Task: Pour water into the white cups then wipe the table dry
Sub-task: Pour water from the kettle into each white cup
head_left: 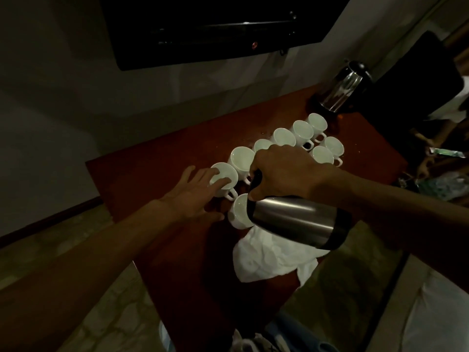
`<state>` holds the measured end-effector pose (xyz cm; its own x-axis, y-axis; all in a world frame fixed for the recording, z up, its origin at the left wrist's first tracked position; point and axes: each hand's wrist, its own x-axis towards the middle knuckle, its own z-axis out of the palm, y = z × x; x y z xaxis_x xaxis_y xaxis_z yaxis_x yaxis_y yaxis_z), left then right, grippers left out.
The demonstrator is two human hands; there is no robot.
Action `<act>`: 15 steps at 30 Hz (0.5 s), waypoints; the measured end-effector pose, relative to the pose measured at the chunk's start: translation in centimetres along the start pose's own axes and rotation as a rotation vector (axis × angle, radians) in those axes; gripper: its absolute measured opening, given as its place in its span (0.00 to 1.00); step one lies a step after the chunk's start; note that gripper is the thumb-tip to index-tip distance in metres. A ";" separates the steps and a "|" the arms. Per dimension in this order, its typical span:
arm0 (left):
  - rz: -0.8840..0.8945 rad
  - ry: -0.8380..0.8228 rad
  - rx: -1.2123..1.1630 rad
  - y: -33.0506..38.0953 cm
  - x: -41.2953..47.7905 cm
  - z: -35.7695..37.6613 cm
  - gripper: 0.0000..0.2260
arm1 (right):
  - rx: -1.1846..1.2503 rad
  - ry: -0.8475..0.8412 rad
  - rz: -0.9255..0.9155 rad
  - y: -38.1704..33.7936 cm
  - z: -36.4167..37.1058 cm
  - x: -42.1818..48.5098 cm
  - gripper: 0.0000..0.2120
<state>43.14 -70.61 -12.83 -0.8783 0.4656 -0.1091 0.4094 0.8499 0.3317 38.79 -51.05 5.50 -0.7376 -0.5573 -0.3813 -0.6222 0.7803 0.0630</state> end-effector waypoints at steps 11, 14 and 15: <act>0.023 -0.031 0.115 1.3 -1.0 -1.1 0.43 | 0.328 0.059 0.144 4.0 1.4 -5.1 0.15; 0.032 -0.097 0.201 1.6 -1.1 -2.0 0.44 | 0.445 0.151 0.190 4.9 3.1 -7.3 0.15; 0.021 -0.100 0.208 1.8 -1.1 -2.3 0.44 | 0.483 0.183 0.196 5.0 3.6 -7.9 0.14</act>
<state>44.22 -70.16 -9.93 -0.8443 0.4973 -0.1999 0.4788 0.8674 0.1355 42.46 -41.71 5.49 -0.8878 -0.3952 -0.2360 -0.3094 0.8919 -0.3298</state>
